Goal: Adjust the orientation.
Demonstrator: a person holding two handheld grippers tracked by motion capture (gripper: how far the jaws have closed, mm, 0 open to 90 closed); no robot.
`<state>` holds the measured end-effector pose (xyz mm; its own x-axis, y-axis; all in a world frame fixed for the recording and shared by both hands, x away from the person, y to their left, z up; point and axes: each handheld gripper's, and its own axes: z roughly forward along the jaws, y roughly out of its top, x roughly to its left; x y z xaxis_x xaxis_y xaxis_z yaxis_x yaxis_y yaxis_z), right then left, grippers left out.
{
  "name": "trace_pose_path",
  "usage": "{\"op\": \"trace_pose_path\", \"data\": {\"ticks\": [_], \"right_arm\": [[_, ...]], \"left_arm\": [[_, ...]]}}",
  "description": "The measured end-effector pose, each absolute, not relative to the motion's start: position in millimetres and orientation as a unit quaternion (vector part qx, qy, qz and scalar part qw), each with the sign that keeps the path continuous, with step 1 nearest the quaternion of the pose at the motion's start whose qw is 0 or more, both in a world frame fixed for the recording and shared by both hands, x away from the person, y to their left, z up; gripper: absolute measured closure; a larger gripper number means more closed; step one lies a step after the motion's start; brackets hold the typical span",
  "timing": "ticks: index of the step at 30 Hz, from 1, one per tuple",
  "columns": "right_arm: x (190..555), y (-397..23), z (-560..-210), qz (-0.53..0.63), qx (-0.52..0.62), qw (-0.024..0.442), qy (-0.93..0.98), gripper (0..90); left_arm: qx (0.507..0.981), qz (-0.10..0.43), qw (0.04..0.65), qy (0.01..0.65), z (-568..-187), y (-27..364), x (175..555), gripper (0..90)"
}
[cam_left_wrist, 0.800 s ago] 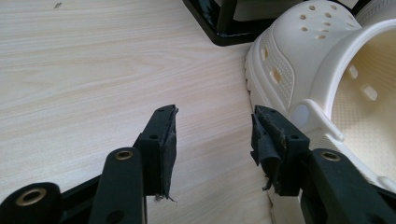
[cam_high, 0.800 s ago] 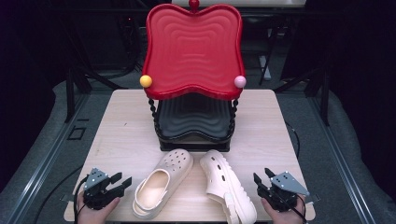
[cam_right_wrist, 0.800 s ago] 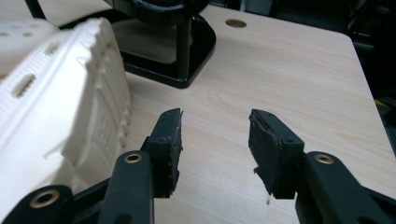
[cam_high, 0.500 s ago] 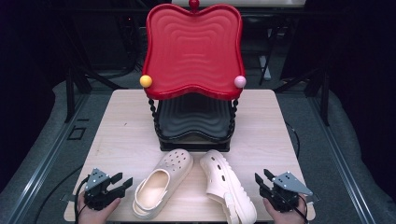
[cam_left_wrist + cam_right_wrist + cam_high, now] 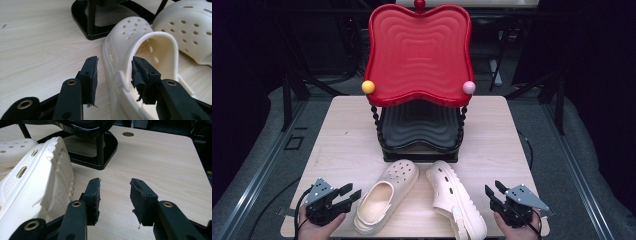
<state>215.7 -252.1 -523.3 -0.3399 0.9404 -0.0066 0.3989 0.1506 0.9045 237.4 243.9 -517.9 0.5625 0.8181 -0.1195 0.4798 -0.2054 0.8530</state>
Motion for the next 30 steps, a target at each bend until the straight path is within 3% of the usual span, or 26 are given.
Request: {"op": "trace_pose_path", "data": {"ticks": [11, 27, 30], "right_arm": [[215, -253, -524, 0.446, 0.487, 0.304, 0.687, 58.4], [216, -254, -525, 0.453, 0.491, 0.291, 0.684, 56.8], [216, -254, -525, 0.454, 0.491, 0.290, 0.684, 56.6]], "left_arm": [[0.810, 0.179, 0.420, 0.367, -521, 205, 263, 64.3], [0.848, 0.204, 0.377, 0.313, -518, 176, 279, 65.2], [0.845, 0.225, 0.369, 0.314, -518, 177, 278, 73.6]]}}
